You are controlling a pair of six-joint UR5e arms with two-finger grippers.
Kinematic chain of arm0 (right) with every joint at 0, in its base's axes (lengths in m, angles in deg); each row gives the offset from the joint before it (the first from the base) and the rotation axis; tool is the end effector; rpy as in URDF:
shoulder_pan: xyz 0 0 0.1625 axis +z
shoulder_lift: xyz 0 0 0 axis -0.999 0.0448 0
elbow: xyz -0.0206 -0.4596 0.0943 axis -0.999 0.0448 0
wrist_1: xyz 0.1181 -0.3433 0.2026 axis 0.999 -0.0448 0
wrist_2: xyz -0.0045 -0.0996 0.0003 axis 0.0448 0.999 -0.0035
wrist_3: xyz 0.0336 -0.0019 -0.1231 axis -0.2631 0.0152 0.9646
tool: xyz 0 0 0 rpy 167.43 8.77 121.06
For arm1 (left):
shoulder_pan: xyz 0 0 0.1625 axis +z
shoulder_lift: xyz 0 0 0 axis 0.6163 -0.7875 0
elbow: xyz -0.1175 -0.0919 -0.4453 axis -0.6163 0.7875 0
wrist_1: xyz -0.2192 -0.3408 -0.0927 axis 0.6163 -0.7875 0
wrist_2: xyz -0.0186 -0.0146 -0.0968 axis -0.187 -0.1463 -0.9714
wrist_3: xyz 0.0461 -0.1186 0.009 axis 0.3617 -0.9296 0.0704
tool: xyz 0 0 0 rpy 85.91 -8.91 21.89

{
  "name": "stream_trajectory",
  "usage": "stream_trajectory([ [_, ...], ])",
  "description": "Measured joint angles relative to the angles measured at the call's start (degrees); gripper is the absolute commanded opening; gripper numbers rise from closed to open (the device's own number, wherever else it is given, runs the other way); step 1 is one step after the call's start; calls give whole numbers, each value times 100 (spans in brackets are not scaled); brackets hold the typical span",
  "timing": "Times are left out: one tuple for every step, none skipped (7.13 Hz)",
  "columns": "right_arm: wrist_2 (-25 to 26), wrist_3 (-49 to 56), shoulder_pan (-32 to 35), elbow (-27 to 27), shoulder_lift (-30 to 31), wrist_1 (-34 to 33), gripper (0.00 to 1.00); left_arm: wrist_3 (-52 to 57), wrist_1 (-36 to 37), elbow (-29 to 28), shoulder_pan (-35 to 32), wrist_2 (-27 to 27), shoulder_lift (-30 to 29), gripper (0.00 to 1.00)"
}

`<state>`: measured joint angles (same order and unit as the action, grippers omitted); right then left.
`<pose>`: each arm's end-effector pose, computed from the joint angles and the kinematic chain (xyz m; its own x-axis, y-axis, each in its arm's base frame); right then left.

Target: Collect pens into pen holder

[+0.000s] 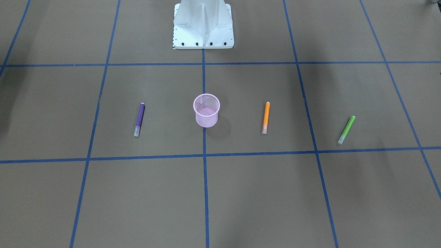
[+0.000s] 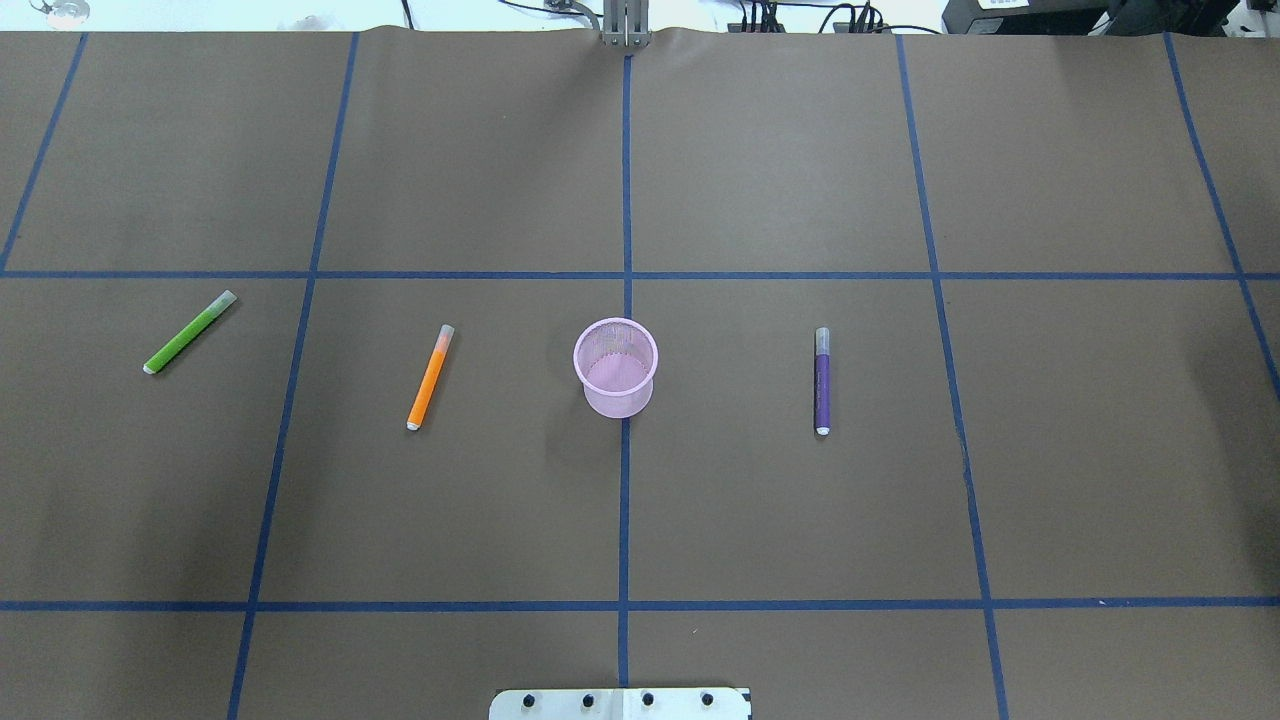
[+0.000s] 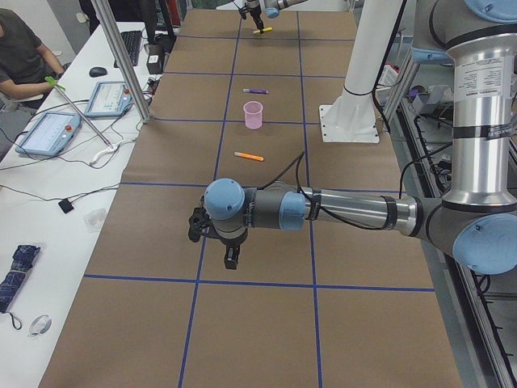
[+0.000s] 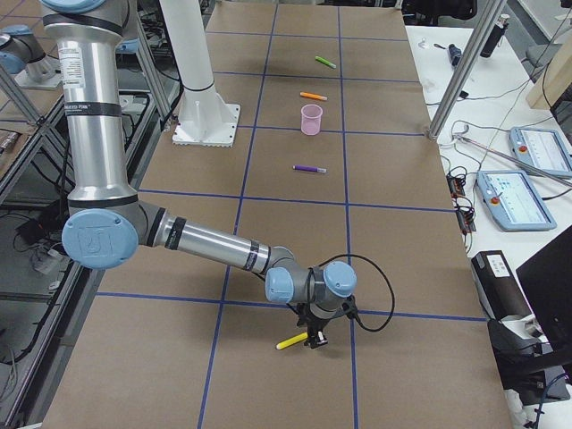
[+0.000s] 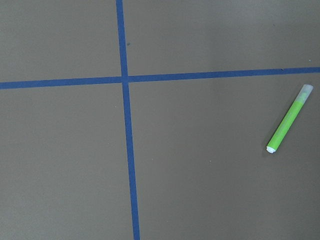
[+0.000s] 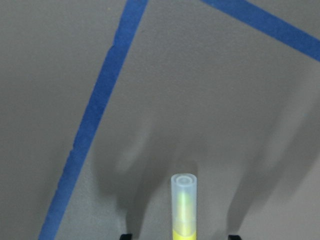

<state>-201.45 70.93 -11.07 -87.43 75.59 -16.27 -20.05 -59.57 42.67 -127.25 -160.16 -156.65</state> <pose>-0.0593 -0.4860 0.8705 0.6987 -0.3957 0.5960 0.4377 0.8954 0.0814 -0.0252 -0.4557 0.6637 0.6017 0.0801 -0.7947 -0.0353 0.9966 0.0738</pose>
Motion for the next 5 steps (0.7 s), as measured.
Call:
stream_trajectory([
  [1, -1, -1, 6, -6, -4, 0, 0, 0, 1, 0, 0, 0, 100],
  [7, -2, -4, 9, -13, -8, 0, 0, 0, 1, 0, 0, 0, 100],
  [7, 1, -6, 0, -19, -12, 0, 0, 0, 1, 0, 0, 0, 100],
  [-19, -1, -7, -59, -25, -16, 0, -2, 0, 7, 0, -2, 0, 100],
  [-128, -67, -7, -220, -25, -21, 0, -9, 0, 27, 0, -6, 0, 100],
])
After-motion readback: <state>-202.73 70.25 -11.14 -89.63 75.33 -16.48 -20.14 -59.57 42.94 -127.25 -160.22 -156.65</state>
